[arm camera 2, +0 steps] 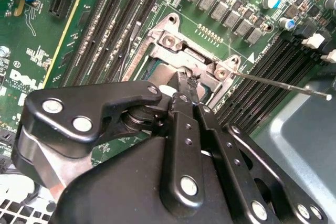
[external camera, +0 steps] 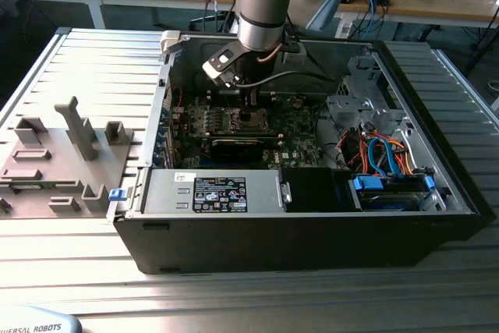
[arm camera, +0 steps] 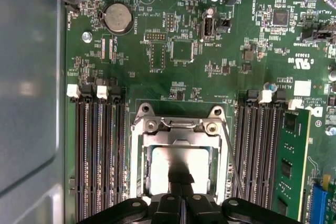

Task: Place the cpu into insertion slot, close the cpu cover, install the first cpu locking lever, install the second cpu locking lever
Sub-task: 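Close the cpu cover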

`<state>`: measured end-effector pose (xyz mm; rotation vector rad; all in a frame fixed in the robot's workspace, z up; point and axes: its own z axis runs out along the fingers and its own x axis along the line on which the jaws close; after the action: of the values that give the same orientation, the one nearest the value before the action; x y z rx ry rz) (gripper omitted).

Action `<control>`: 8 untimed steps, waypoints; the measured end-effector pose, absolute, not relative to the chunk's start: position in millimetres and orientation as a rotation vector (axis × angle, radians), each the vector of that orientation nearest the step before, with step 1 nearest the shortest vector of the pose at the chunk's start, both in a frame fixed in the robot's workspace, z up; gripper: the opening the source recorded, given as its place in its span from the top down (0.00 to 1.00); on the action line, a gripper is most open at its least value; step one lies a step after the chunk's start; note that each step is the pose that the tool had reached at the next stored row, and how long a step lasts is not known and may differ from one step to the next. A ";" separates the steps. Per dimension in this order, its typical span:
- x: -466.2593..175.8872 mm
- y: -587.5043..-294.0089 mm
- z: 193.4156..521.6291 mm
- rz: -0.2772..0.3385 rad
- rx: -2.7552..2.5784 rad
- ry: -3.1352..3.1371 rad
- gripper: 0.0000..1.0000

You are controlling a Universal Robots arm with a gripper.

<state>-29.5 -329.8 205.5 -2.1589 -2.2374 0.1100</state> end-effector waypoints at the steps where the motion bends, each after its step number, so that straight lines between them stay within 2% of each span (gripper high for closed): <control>1: -28.7 -329.8 205.5 0.110 -2.159 -2.237 0.89; 8: -23.8 -329.8 205.5 0.111 -2.159 -2.237 0.89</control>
<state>-23.8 -329.8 205.5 -2.1586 -2.2369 0.1110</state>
